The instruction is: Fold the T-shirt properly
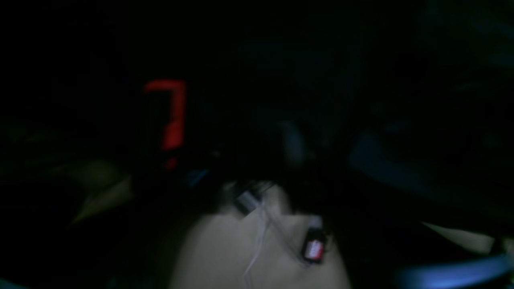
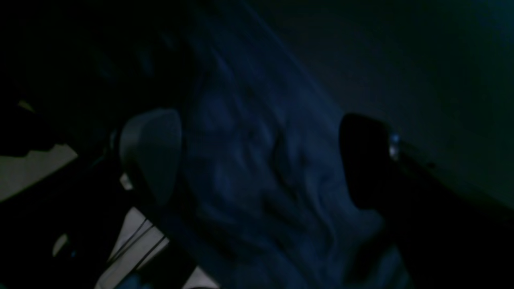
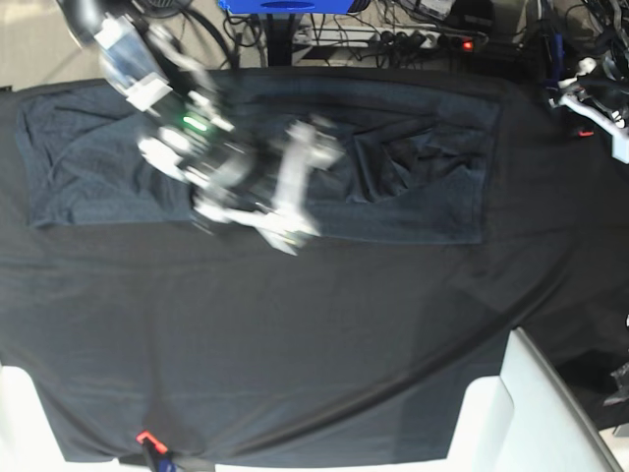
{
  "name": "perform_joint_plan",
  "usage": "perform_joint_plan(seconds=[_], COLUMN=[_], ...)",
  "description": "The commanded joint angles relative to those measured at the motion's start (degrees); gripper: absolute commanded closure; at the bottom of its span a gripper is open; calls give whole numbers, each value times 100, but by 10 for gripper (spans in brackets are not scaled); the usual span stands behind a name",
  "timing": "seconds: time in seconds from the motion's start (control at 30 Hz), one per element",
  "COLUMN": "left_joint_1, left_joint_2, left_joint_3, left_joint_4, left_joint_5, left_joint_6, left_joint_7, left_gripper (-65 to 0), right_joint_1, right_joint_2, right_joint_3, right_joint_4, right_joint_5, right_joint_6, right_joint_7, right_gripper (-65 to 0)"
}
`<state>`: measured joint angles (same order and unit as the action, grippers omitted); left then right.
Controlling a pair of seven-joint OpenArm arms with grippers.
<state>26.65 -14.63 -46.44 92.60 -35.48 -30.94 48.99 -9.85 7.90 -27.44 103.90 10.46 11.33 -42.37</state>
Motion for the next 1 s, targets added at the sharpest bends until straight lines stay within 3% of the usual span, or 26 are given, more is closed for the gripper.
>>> perform_joint_plan(seconds=[0.0, 0.07, 0.1, 0.23, 0.33, 0.5, 0.67, 0.83, 0.97], left_joint_1=[-6, -252, -358, -1008, -1342, -1518, -1509, -1509, -1492], left_joint_2=[-115, -273, -308, -334, -334, -229, -141, -132, -123], left_joint_3=[-47, -20, 6, 59, 516, 1281, 2019, 2679, 2731], left_joint_4=[-121, -587, -860, -1844, -2275, -2433, -2855, -3523, -3664], left_joint_5=[-201, -474, -491, -491, -491, -491, -482, -482, -482], left_joint_6=[-242, -796, -906, -906, -906, -906, -906, -906, -906], left_joint_7=[-42, -42, -42, -33, -33, -77, -921, -1537, -1616], left_gripper=[-438, -619, -650, -650, -650, -650, -650, -540, -481], right_joint_1=[-119, -444, -576, -963, -1051, -1042, -1042, -1042, -1042], right_joint_2=[49, 137, 146, 155, 155, 129, 129, 129, 129], right_joint_3=[208, 524, 630, 841, 806, 797, 797, 797, 797], right_joint_4=[129, 111, 103, -20, -363, -838, -873, -873, -873], right_joint_5=[49, 49, 49, 49, 49, 49, 49, 49, 49], right_joint_6=[-4, 5, 5, 5, 5, 5, 5, 5, 5], right_joint_7=[127, 127, 127, 347, 707, 839, 839, 839, 839], right_gripper=[-591, -591, -591, -591, -591, -591, -591, -591, -591])
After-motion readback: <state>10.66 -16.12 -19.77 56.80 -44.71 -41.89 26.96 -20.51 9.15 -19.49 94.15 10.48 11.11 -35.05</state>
